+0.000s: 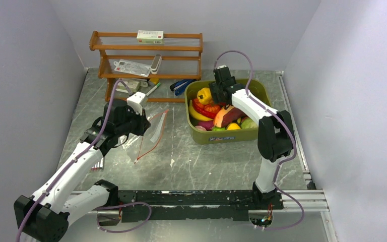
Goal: Place the food in the zip-top bag and seal the zipper
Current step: Pick up the fake fruit from the bin.
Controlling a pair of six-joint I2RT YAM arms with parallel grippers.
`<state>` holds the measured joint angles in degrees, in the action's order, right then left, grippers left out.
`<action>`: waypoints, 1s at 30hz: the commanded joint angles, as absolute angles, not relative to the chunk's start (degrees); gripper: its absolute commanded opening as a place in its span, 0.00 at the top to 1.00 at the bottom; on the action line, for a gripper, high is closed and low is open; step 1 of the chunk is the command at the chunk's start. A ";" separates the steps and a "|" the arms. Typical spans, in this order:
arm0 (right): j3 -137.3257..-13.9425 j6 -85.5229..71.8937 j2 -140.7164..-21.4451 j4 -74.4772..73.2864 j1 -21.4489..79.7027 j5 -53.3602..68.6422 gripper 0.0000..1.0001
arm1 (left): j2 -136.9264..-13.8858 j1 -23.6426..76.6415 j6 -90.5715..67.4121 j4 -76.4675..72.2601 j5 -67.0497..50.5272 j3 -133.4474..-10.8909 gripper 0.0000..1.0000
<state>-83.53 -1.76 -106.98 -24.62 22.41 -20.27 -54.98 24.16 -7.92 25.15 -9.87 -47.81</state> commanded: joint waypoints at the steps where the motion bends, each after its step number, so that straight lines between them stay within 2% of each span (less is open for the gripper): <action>1: -83.93 -1.23 -106.22 -24.31 21.80 -21.31 0.34 | -53.90 24.36 -7.64 23.49 -9.22 -47.34 0.93; 4: -83.59 -2.21 -104.45 -24.99 21.88 -21.30 0.40 | -53.70 24.29 -7.81 23.22 -8.75 -47.20 0.93; 12: -80.14 -10.58 -95.00 -27.44 22.73 -21.07 0.48 | -53.94 24.39 -8.43 22.94 -8.43 -46.96 0.93; 17: -77.30 -13.94 -87.55 -27.56 25.67 -19.30 0.50 | -54.11 24.35 -9.77 23.36 -7.27 -47.42 0.93; 23: -74.88 -16.20 -78.37 -26.11 34.56 -19.00 0.52 | -54.67 24.35 -13.29 22.06 -6.10 -47.94 0.93; 30: -72.17 -18.06 -68.97 -22.13 49.70 -18.96 0.54 | -55.78 24.35 -18.31 22.22 -3.12 -48.42 0.93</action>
